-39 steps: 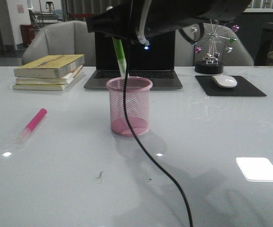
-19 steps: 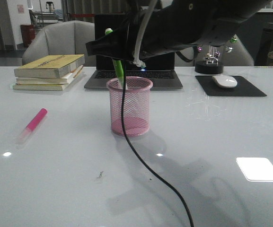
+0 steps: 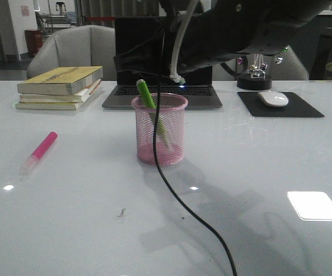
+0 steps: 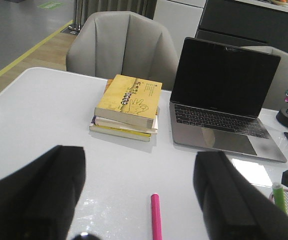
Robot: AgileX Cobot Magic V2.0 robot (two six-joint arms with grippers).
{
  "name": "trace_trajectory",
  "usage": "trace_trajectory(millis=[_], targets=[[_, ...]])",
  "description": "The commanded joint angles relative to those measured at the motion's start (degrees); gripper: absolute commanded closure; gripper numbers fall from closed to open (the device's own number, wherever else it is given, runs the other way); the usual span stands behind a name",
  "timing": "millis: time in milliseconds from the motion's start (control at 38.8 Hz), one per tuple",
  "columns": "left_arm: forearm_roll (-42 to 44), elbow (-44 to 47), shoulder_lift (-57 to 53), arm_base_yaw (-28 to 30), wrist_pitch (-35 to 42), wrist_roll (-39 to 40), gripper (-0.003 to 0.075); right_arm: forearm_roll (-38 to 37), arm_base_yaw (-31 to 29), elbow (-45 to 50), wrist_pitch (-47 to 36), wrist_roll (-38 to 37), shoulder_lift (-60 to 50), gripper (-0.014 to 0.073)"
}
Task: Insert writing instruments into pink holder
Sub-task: 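Lower the green highlighter into the holder and open the right gripper, then withdraw the right gripper away from the holder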
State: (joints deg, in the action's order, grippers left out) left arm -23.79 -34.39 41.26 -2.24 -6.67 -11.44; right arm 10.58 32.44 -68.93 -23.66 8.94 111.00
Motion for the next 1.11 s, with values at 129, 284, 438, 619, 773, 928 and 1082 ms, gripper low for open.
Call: trace_trajectory(millis=[129, 284, 438, 619, 773, 928, 1082], targets=[[-0.7, -2.2, 0.0, -0.1, 5.1, 0.3, 0.0201, -0.3, -3.9, -1.6, 7.7, 7.3, -10.5, 0.0197], [-0.7, -2.2, 0.0, -0.1, 5.1, 0.3, 0.0201, 1.7, -10.3, -1.6, 18.2, 7.3, -19.6, 0.0197], [-0.7, -2.2, 0.0, -0.1, 5.4, 0.3, 0.0201, 1.7, -16.5, -1.6, 26.2, 7.3, -28.6, 0.0199], [0.8, -2.2, 0.0, -0.1, 6.0, 0.2, 0.0201, 0.8, -23.7, -0.4, 36.8, 7.3, -37.4, 0.0199], [3.4, -2.2, 0.0, -0.1, 6.0, 0.2, 0.0201, -1.6, -29.4, 5.4, 42.0, 7.3, -44.0, 0.0199], [5.4, -2.2, 0.0, -0.1, 4.9, 0.2, 0.0201, -2.1, -33.7, 13.6, 44.1, 7.3, -50.9, 0.0199], [6.0, -2.2, 0.0, -0.1, 1.5, 0.2, 0.0201, -2.1, -35.9, 21.3, 44.1, 7.3, -56.7, 0.0199]])
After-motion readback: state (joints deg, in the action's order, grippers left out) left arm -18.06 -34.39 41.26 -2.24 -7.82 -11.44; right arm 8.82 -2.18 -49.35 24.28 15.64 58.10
